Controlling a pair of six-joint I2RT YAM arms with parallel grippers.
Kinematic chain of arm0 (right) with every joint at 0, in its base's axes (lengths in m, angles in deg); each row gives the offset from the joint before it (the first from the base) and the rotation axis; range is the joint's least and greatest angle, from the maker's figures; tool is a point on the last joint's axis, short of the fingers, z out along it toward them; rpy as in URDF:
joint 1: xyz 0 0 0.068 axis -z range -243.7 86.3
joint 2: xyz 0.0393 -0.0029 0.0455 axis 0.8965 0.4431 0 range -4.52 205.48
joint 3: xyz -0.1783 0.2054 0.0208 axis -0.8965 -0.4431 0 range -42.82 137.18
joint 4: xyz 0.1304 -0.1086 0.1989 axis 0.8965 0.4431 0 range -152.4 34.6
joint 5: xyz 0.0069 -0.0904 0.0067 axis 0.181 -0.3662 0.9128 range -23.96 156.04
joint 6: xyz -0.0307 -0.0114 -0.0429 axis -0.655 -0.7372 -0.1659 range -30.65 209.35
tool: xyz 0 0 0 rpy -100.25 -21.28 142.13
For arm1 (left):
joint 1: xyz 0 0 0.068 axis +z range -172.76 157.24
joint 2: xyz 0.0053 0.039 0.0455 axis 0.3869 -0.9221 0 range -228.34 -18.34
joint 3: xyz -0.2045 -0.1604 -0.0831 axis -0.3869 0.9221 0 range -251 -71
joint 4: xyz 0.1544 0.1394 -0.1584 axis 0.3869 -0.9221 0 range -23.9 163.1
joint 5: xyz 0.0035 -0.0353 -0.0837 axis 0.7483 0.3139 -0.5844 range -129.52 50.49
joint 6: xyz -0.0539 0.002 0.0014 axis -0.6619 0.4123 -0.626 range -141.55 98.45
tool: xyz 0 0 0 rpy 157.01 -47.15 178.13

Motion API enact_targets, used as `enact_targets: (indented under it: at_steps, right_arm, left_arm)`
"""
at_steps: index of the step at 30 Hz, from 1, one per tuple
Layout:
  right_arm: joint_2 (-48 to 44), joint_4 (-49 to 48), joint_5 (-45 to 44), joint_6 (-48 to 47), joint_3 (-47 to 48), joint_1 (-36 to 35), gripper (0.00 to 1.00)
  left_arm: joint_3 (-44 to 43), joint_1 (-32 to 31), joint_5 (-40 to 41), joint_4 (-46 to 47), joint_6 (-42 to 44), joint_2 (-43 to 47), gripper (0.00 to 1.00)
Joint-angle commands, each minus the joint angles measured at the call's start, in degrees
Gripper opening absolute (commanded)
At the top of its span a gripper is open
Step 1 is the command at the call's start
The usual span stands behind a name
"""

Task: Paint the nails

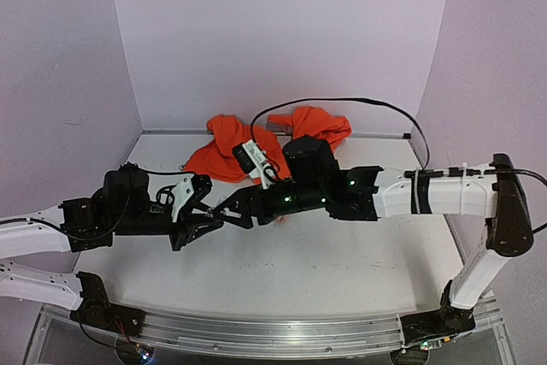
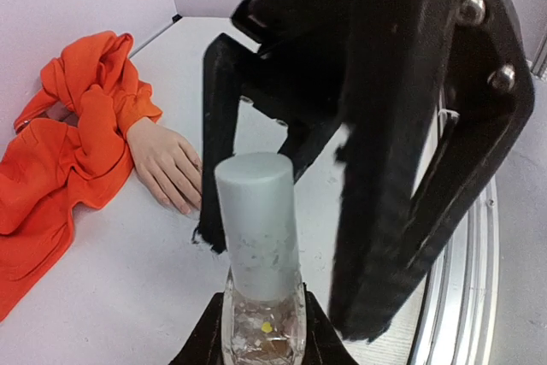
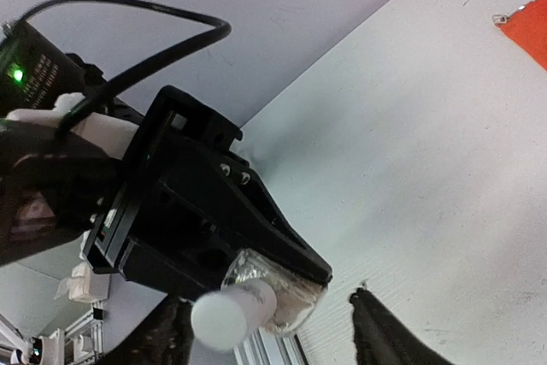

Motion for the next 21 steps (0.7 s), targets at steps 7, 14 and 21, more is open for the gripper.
enact_targets:
  at_steps: [7, 14, 21]
  right_arm:
    - [-15.35, 2.98, 13.94, -13.34, -4.43, 6.11, 0.89]
    - [-12.7, 4.22, 33.36, -33.66, -0.19, 8.38, 0.75]
    - [-9.36, 4.26, 43.43, -39.02, 2.04, 8.44, 0.52]
  left_arm:
    - [-1.03, 0.06, -2.43, 7.43, -4.96, -0.26, 0.0]
    - [-5.59, 0.06, -22.83, 7.43, -8.32, -3.43, 0.0]
    - [-7.66, 0.04, -30.02, 7.95, -10.26, -3.87, 0.0]
